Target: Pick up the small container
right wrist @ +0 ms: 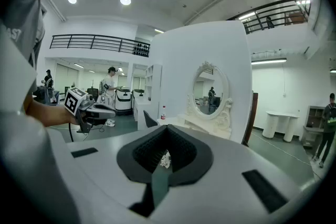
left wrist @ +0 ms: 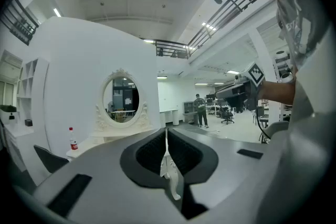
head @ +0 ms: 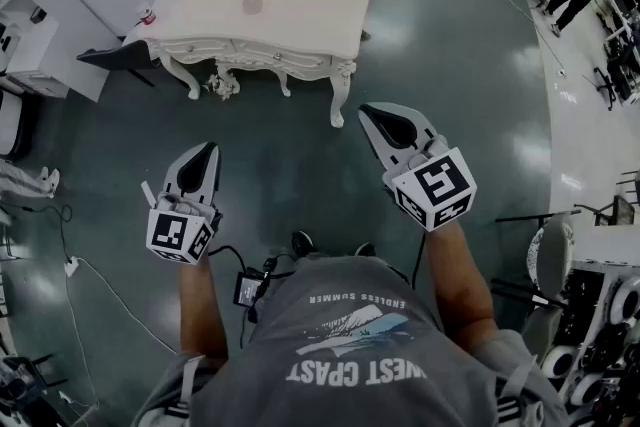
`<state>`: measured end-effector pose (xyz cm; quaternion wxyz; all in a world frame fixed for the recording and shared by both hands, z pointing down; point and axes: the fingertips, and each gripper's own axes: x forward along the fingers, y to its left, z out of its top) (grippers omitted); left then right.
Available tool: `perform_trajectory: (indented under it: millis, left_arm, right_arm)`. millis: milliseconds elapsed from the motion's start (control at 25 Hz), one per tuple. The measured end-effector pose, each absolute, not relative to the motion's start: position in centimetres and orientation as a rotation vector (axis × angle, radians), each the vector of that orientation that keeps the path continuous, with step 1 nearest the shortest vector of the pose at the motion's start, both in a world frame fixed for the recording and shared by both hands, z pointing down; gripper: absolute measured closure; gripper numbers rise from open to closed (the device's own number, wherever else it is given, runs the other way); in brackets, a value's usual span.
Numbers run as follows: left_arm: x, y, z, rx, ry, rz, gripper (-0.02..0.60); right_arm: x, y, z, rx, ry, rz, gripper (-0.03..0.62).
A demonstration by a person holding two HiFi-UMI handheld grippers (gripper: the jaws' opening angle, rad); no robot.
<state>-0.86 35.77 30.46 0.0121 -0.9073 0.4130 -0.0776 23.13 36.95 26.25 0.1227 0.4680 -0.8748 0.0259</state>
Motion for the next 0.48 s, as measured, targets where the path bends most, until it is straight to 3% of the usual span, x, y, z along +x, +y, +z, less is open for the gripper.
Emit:
perform_trajectory:
  millis: [480]
  left_arm:
    - [-3.9,34.3,30.0,-2.83,1.258,-0.222,0.555]
  right_arm:
    - [20.5,35.9,26.3,1.395,-2.524,0.074,0.568]
